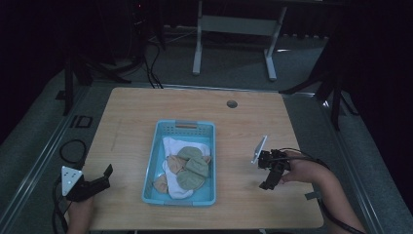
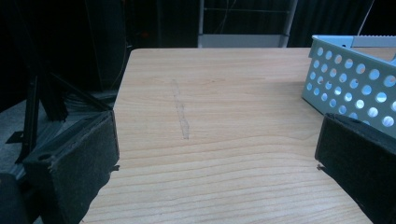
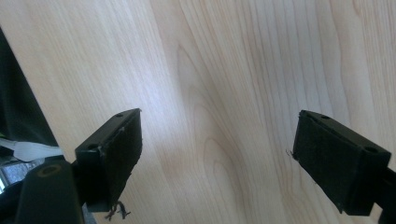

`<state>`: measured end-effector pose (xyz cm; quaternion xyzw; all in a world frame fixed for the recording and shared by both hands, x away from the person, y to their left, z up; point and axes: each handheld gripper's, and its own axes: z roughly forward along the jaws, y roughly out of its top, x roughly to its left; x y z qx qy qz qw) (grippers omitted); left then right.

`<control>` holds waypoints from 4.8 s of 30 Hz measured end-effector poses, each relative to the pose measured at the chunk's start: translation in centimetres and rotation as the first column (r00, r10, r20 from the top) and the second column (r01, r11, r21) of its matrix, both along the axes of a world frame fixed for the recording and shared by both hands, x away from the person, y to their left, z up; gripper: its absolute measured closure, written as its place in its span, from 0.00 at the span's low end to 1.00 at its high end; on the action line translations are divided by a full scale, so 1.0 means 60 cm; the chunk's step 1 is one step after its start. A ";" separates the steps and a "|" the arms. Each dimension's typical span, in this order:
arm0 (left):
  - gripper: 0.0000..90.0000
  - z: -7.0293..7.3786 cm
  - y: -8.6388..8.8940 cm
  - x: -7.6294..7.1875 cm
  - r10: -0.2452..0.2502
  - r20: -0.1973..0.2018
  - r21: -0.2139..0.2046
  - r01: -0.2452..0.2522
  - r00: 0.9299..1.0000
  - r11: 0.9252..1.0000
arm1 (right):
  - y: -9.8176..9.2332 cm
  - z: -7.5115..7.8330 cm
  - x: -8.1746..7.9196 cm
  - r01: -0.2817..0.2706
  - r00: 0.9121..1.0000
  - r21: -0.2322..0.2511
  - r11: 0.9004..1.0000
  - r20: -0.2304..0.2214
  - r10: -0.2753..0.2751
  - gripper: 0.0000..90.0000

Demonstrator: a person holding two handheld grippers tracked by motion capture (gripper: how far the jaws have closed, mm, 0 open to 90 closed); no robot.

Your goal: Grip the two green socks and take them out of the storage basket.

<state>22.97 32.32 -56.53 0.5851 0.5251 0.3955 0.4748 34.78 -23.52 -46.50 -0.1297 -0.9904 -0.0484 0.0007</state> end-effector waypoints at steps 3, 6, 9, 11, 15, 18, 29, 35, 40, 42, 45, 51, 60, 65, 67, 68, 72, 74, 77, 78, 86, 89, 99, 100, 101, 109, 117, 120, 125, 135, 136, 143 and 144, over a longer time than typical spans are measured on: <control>0.00 0.000 0.000 0.000 -0.002 0.000 0.003 0.002 1.000 1.000 | 0.012 0.006 0.001 -0.015 1.000 0.000 1.000 0.003 0.015 0.17; 0.00 0.000 0.000 0.001 -0.004 -0.004 0.005 0.004 1.000 1.000 | 0.024 0.013 0.002 -0.028 1.000 -0.002 1.000 0.009 0.028 0.17; 0.00 0.000 0.000 0.001 -0.006 -0.003 0.004 0.006 1.000 1.000 | 0.038 0.019 0.006 -0.045 0.999 0.002 0.999 0.016 0.045 0.18; 0.00 0.000 0.000 0.000 -0.007 -0.003 0.004 0.007 1.000 1.000 | 0.044 0.021 0.008 -0.048 0.999 0.003 0.999 0.013 0.048 0.18; 0.00 0.000 0.000 0.000 -0.009 -0.003 0.003 0.009 1.000 1.000 | 0.058 0.026 0.012 -0.063 0.998 -0.005 0.998 0.012 0.063 0.18; 0.00 0.000 0.000 0.000 -0.010 -0.003 0.002 0.010 1.000 1.000 | 0.068 0.032 0.015 -0.072 0.997 -0.005 0.997 0.014 0.072 0.18; 0.00 0.000 0.000 0.000 -0.015 -0.002 0.001 0.015 1.000 1.000 | 0.101 0.053 0.020 -0.107 0.994 -0.007 0.994 0.018 0.107 0.19; 0.00 0.000 0.000 0.000 -0.018 -0.003 0.000 0.018 1.000 1.000 | 0.125 0.073 0.022 -0.124 0.992 0.018 0.992 0.038 0.124 0.20; 0.00 0.000 0.000 0.000 -0.019 -0.002 0.000 0.019 1.000 1.000 | 0.147 0.081 0.022 -0.149 0.988 0.018 0.989 0.044 0.148 0.20; 0.00 0.000 0.000 0.000 -0.018 -0.003 -0.001 0.018 1.000 1.000 | 0.157 0.084 0.023 -0.156 0.987 0.025 0.987 0.042 0.155 0.20; 0.00 0.000 0.000 0.000 -0.019 -0.002 0.000 0.019 1.000 1.000 | 0.172 0.087 0.024 -0.163 0.986 0.030 0.986 0.042 0.162 0.20; 0.00 0.000 0.000 0.000 -0.020 -0.002 0.001 0.020 1.000 1.000 | 0.200 0.089 0.023 -0.192 0.981 0.039 0.981 0.041 0.190 0.20; 0.00 0.000 0.000 0.000 -0.023 -0.001 0.000 0.023 1.000 1.000 | 0.239 0.093 0.022 -0.230 0.973 0.049 0.972 0.043 0.228 0.20; 0.00 0.000 0.001 0.000 -0.025 -0.001 -0.002 0.025 1.000 1.000 | 0.263 0.091 0.021 -0.246 0.969 0.074 0.966 0.032 0.244 0.20; 0.00 0.000 0.001 0.000 -0.025 -0.001 -0.002 0.025 1.000 1.000 | 0.273 0.088 0.020 -0.258 0.966 0.067 0.964 0.035 0.256 0.20; 0.00 0.000 0.001 0.000 -0.025 -0.001 -0.002 0.025 1.000 1.000 | 0.277 0.087 0.019 -0.261 0.965 0.063 0.963 0.030 0.260 0.20; 0.00 0.000 0.001 0.000 -0.027 0.000 -0.003 0.027 1.000 1.000 | 0.295 0.080 0.019 -0.280 0.960 0.059 0.958 0.031 0.279 0.20; 0.00 0.000 0.001 0.000 -0.028 0.000 -0.003 0.028 1.000 1.000 | 0.303 0.075 0.019 -0.292 0.956 0.058 0.955 0.031 0.291 0.20; 0.00 0.000 0.001 0.000 -0.028 0.000 -0.004 0.028 1.000 1.000 | 0.311 0.067 0.018 -0.291 0.957 0.055 0.955 0.023 0.290 0.20; 0.00 0.000 0.001 0.000 -0.029 0.000 -0.005 0.029 1.000 1.000 | 0.314 0.064 0.019 -0.298 0.954 0.054 0.953 0.022 0.297 0.20; 0.00 0.000 0.001 0.001 -0.031 -0.002 -0.003 0.031 1.000 1.000 | 0.336 0.029 0.018 -0.306 0.952 0.028 0.952 0.016 0.305 0.22; 0.00 0.000 0.002 0.000 -0.031 0.000 -0.005 0.031 1.000 0.999 | 0.342 0.014 0.018 -0.308 0.951 0.031 0.951 0.009 0.308 0.22; 0.00 0.000 0.002 0.000 -0.032 -0.001 -0.007 0.032 0.999 0.999 | 0.349 -0.019 0.020 -0.314 0.949 -0.001 0.949 -0.012 0.314 0.33; 0.00 0.000 0.002 0.000 -0.032 -0.002 -0.006 0.032 0.999 0.999 | 0.350 -0.020 0.020 -0.313 0.950 -0.002 0.950 -0.014 0.313 0.35; 0.00 0.000 0.002 0.000 -0.033 -0.001 -0.006 0.033 0.999 0.999 | 0.351 -0.022 0.020 -0.313 0.950 -0.006 0.950 -0.010 0.313 0.37; 0.00 0.000 0.002 0.001 -0.036 -0.003 -0.006 0.036 0.999 0.999 | 0.363 -0.030 0.022 -0.297 0.955 -0.041 0.954 0.007 0.298 0.56; 0.00 0.000 0.002 0.001 -0.035 -0.004 -0.008 0.035 0.999 0.999 | 0.364 -0.021 0.023 -0.308 0.949 -0.056 0.950 0.050 0.311 0.93; 0.00 0.000 0.002 0.001 -0.035 -0.004 -0.007 0.035 0.999 0.999 | 0.363 -0.013 0.020 -0.311 0.948 -0.046 0.949 0.058 0.313 0.95; 0.00 0.000 0.002 0.001 -0.035 -0.005 -0.006 0.035 0.999 0.999 | 0.359 0.010 0.018 -0.312 0.947 -0.014 0.950 0.071 0.312 0.95; 0.00 0.000 0.002 0.001 -0.035 -0.005 -0.007 0.035 0.999 0.999 | 0.347 0.057 0.019 -0.305 0.947 0.010 0.952 0.105 0.303 0.95; 0.00 0.000 0.002 0.001 -0.034 -0.004 -0.007 0.034 0.999 0.999 | 0.344 0.063 0.020 -0.304 0.948 0.014 0.953 0.104 0.301 0.95; 0.00 0.000 0.002 0.001 -0.033 -0.003 -0.008 0.033 0.999 0.999 | 0.326 0.111 0.020 -0.293 0.947 0.021 0.956 0.141 0.287 0.95; 0.00 0.000 0.002 0.001 -0.033 -0.005 -0.007 0.033 0.999 0.999 | 0.322 0.119 0.020 -0.289 0.948 0.024 0.957 0.146 0.283 0.95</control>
